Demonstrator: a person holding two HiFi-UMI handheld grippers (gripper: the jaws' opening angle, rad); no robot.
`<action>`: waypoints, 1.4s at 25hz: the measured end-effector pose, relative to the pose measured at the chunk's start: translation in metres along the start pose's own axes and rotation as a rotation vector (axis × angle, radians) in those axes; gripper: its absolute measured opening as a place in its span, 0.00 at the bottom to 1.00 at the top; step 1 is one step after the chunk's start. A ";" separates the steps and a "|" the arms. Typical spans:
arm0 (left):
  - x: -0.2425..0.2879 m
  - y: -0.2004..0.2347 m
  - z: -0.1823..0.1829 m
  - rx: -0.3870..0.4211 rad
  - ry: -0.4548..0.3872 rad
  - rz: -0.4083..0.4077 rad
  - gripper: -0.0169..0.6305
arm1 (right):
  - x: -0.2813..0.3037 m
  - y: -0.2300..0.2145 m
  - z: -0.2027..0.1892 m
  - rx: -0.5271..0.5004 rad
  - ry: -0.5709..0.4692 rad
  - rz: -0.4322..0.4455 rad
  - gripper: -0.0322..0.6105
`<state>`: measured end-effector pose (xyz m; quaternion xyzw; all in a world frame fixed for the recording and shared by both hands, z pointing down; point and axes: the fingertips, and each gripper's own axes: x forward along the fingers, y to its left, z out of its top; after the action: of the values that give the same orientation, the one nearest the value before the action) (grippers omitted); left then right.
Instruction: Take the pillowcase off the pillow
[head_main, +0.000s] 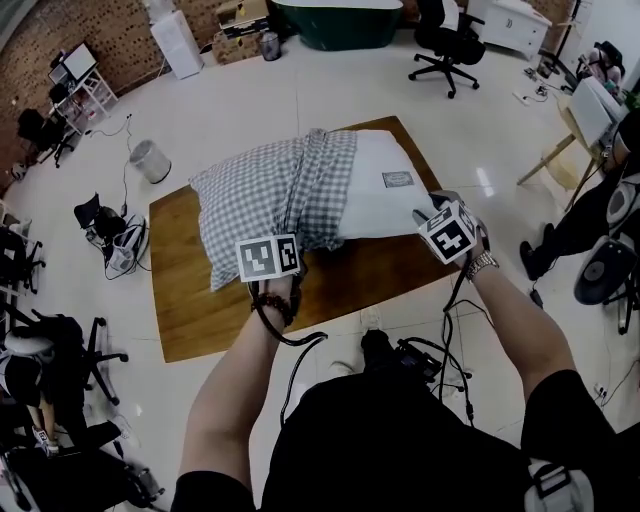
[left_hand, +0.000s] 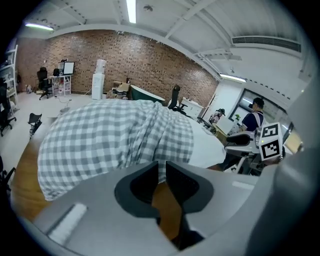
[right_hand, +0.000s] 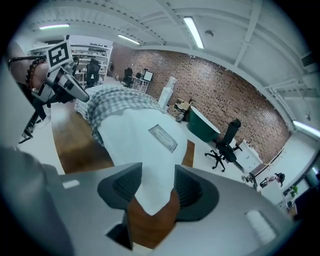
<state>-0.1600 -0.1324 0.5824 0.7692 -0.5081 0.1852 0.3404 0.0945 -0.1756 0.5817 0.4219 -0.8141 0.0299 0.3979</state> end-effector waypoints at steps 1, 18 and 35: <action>-0.004 -0.006 0.005 0.015 -0.003 -0.006 0.11 | -0.006 0.000 0.006 -0.001 -0.011 0.000 0.37; -0.007 -0.073 0.092 0.226 -0.031 -0.005 0.18 | -0.037 -0.035 0.071 -0.085 -0.116 0.048 0.37; 0.115 -0.055 0.216 0.362 0.154 0.020 0.33 | 0.093 -0.115 0.132 -0.119 -0.097 0.266 0.38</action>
<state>-0.0754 -0.3479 0.4850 0.7964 -0.4465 0.3352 0.2324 0.0639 -0.3615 0.5214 0.2870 -0.8814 0.0137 0.3748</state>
